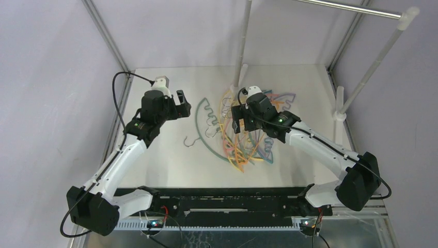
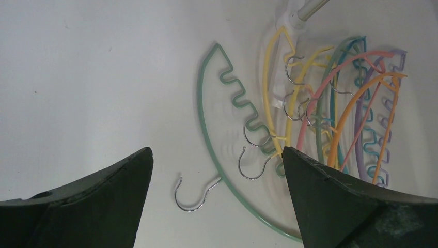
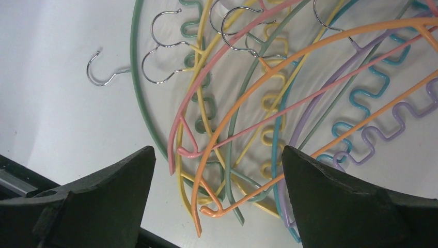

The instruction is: Organize the hangers

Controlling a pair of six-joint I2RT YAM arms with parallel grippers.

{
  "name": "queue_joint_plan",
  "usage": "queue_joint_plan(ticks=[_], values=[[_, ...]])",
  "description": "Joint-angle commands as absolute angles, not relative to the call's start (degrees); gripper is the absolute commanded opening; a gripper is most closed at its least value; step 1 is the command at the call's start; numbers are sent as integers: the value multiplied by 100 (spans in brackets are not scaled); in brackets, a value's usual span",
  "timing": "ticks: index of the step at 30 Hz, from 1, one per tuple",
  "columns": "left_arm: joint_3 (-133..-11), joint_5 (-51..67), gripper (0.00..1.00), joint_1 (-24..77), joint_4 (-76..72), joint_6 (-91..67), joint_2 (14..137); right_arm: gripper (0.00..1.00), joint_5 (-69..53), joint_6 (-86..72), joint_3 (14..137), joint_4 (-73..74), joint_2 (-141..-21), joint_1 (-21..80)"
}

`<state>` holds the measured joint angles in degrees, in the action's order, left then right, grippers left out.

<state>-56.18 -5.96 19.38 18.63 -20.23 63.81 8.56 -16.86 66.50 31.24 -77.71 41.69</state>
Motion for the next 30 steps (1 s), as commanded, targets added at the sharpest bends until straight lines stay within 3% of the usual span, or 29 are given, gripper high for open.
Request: queue_joint_plan(ticks=[1, 4, 9, 11, 30], values=[[-5662, -711, 99, 1955, 1835, -1817, 6253, 100, 896, -1687, 6689, 2923, -7732, 4170], [-5660, -708, 99, 1960, 1846, -1792, 6254, 99, 911, -1696, 6535, 2745, -7752, 4121], [-5605, -672, 99, 1958, 1855, -1844, 6276, 78, 1015, -1888, 6569, 2929, -8033, 4081], [-5573, -670, 99, 1959, 1846, -1854, 6280, 75, 1050, -2006, 6557, 3011, -8201, 4102], [-4936, -741, 100, 1957, 1834, -2039, 5772, 56, 944, -2495, 7284, 3107, -10051, 4122]])
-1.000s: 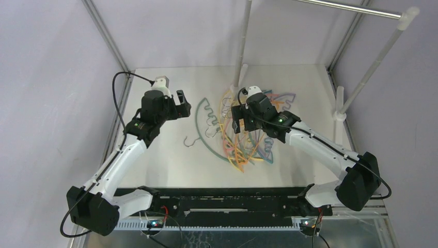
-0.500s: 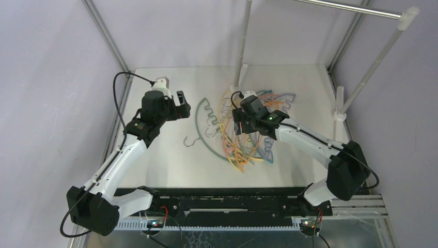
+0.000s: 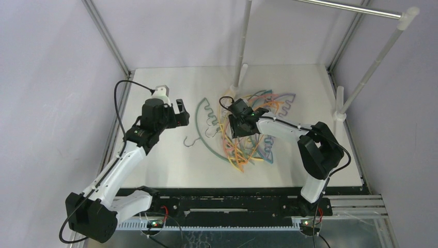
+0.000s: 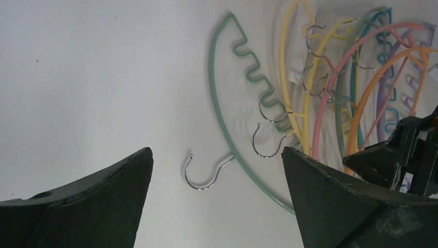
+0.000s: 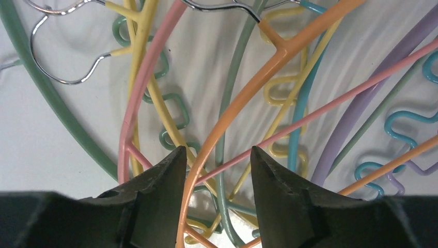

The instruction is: Organize the hangers

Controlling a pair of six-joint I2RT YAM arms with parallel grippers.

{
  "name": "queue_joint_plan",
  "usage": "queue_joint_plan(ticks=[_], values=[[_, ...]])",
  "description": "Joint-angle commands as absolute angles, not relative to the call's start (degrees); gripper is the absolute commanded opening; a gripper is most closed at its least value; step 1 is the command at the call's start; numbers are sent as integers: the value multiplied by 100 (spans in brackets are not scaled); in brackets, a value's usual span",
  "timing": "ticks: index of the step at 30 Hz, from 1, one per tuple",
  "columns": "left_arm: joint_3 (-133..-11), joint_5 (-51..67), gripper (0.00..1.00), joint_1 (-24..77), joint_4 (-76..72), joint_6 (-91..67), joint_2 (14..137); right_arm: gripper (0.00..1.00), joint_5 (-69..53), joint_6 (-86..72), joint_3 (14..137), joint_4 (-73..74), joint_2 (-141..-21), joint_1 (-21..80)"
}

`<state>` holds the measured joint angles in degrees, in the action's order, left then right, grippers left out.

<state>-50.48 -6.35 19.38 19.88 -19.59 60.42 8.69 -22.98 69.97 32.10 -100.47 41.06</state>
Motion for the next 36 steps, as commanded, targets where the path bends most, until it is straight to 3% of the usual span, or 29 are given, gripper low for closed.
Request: queue_joint_plan(ticks=[1, 9, 18, 36], values=[[-4908, -750, 99, 1956, 1841, -2039, 5748, 55, 964, -2496, 7286, 3110, -10073, 4122], [-4825, -784, 99, 1955, 1917, -2014, 5665, 34, 869, -2426, 7269, 3073, -10248, 4106], [-4816, -897, 100, 1954, 1978, -1962, 5635, 1, 670, -2373, 7262, 3064, -10228, 3973], [-4889, -955, 100, 1960, 1890, -1896, 5847, 0, 2, -2688, 7443, 3515, -7405, 3209]])
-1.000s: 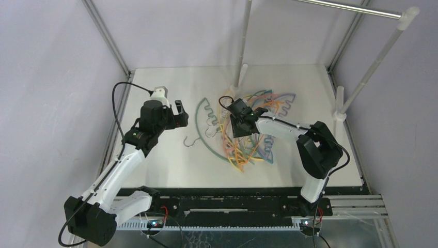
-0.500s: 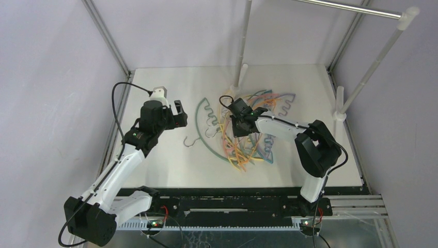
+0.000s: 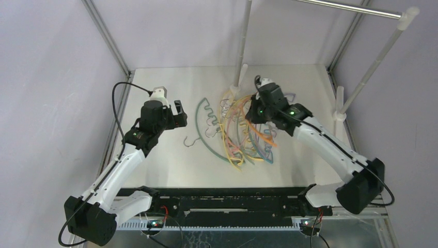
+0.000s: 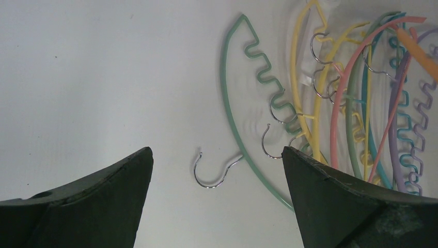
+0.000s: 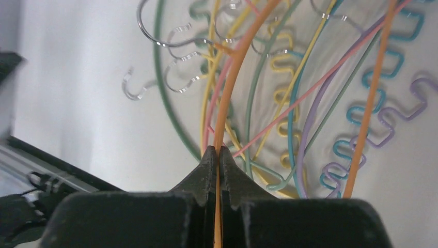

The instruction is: Organize the hangers

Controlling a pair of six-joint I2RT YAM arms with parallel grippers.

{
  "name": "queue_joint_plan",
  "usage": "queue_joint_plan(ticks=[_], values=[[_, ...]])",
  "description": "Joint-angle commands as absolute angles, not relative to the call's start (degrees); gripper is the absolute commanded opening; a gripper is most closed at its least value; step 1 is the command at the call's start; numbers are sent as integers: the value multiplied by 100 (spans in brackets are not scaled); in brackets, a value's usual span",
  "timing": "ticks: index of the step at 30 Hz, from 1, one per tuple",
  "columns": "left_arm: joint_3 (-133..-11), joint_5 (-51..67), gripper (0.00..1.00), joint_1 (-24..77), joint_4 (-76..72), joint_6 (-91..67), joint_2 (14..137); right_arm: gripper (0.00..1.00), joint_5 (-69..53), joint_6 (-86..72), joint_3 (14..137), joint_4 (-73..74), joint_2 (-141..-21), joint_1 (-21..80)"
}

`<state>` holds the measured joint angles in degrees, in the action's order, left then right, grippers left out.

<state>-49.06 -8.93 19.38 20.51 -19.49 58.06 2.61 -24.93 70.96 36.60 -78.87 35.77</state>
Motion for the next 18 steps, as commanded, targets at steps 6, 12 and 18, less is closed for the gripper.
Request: queue_joint_plan(ticks=[6, 12, 18], values=[[-4971, -923, 100, 1959, 1881, -1858, 5935, 0, -339, -3158, 7987, 2896, -7035, 2502], [-4957, -958, 99, 1957, 1856, -1870, 5949, 0, -440, -3011, 8208, 2885, -7149, 2380], [-4941, -957, 99, 1953, 1840, -1907, 5959, 18, -640, -2391, 7621, 3694, -7488, 2855]])
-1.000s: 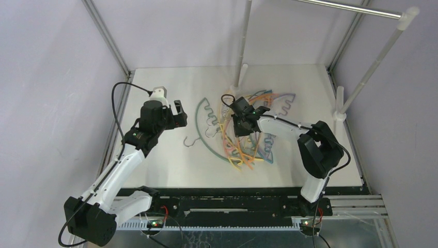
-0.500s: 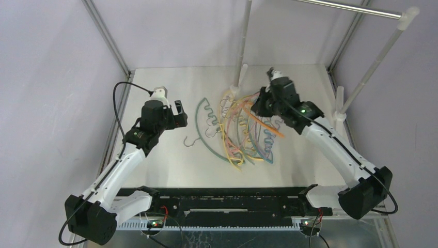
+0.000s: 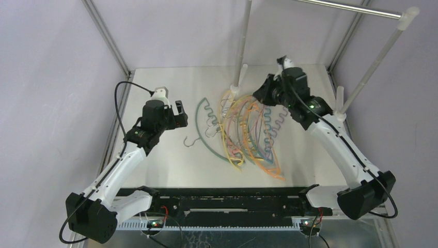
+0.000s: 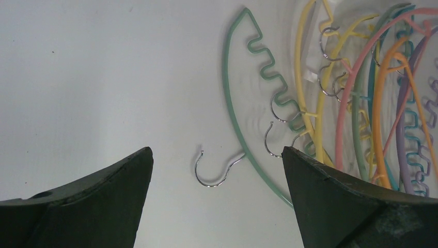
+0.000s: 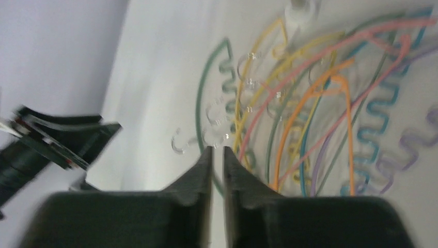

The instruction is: Organize the hangers

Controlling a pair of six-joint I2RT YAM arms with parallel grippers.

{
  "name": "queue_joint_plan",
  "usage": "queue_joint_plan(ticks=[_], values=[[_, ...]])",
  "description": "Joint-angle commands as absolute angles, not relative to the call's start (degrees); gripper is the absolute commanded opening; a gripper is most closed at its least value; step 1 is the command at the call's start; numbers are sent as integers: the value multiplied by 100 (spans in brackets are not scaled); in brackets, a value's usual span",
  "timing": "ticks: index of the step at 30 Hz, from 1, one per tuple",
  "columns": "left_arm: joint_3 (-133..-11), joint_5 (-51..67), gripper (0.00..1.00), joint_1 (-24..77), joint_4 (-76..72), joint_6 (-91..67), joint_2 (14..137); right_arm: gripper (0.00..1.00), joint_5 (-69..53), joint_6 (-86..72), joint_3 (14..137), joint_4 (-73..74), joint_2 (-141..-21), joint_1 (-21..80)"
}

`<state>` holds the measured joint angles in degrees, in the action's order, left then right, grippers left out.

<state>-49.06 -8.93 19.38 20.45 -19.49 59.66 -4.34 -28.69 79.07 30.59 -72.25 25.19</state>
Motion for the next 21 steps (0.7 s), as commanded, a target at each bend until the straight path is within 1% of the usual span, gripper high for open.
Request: queue_joint_plan(ticks=[1, 3, 5, 6, 7, 13, 21], values=[[-4937, -958, 100, 1954, 1838, -1903, 5959, 28, -515, -2274, 7549, 3919, -7559, 3007], [-4939, -970, 99, 1955, 1833, -1893, 5979, 41, -196, -2104, 7399, 4344, -7627, 3343], [-4939, -973, 100, 1957, 1844, -1896, 6008, 58, -15, -1969, 7103, 4465, -7533, 3686], [-4927, -964, 99, 1955, 1838, -1903, 6031, 62, -16, -1917, 6846, 4504, -7488, 3807], [-4923, -948, 100, 1956, 1837, -1907, 6047, 64, -29, -1937, 6666, 4591, -7470, 3903], [-4827, -972, 99, 1960, 1801, -1955, 6052, 64, -140, -1992, 5693, 4620, -7509, 3973], [-4643, -996, 100, 1959, 1784, -2004, 5949, 56, 194, -1966, 5307, 4145, -8101, 3964]])
